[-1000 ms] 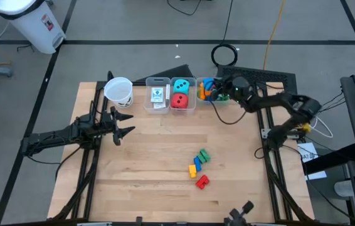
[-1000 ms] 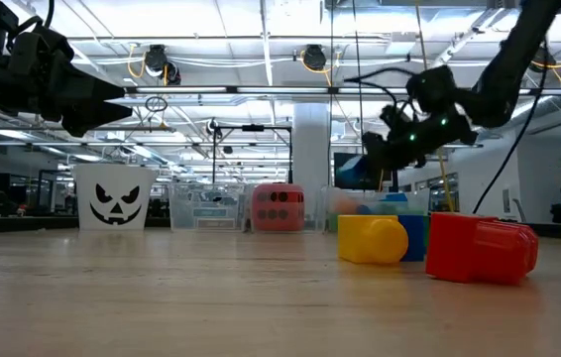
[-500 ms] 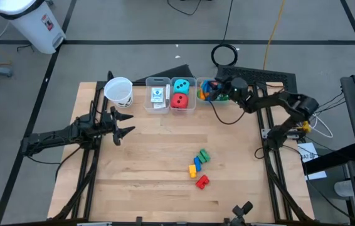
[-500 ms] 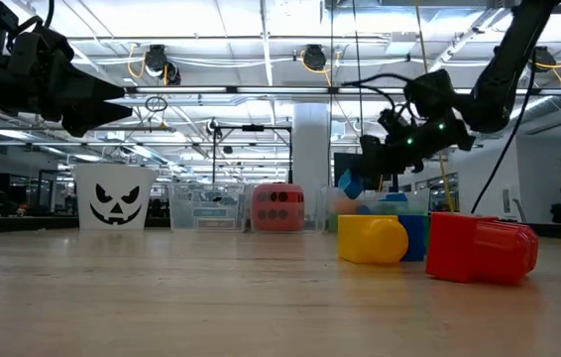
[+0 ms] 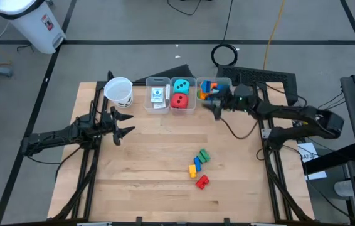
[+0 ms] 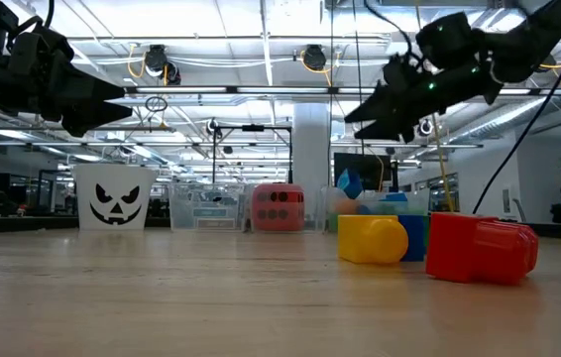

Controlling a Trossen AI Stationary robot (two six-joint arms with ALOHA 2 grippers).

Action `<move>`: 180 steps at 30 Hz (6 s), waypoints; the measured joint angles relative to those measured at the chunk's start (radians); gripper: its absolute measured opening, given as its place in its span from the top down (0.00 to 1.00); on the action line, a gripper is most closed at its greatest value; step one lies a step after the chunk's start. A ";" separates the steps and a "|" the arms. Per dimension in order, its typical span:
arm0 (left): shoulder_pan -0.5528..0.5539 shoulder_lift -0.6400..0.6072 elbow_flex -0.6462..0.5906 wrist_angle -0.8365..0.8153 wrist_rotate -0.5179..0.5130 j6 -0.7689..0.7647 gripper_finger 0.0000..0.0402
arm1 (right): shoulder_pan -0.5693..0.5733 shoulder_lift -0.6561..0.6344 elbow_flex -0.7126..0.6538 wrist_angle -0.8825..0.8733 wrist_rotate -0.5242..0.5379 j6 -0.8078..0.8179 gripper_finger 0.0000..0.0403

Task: Pick & Place Toys
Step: Put the green game piece into the right transparent bin

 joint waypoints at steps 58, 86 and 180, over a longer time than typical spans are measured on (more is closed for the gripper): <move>0.000 0.000 0.000 -0.004 0.000 0.000 0.29 | 0.678 0.065 0.003 -0.648 0.287 0.184 0.71; 0.000 0.000 0.000 -0.006 0.000 0.000 0.29 | 0.678 -0.103 -0.041 -0.605 0.499 -0.008 0.65; 0.000 0.000 0.000 -0.006 0.000 0.000 0.29 | 0.402 -0.208 -0.071 -0.186 0.455 -0.207 0.86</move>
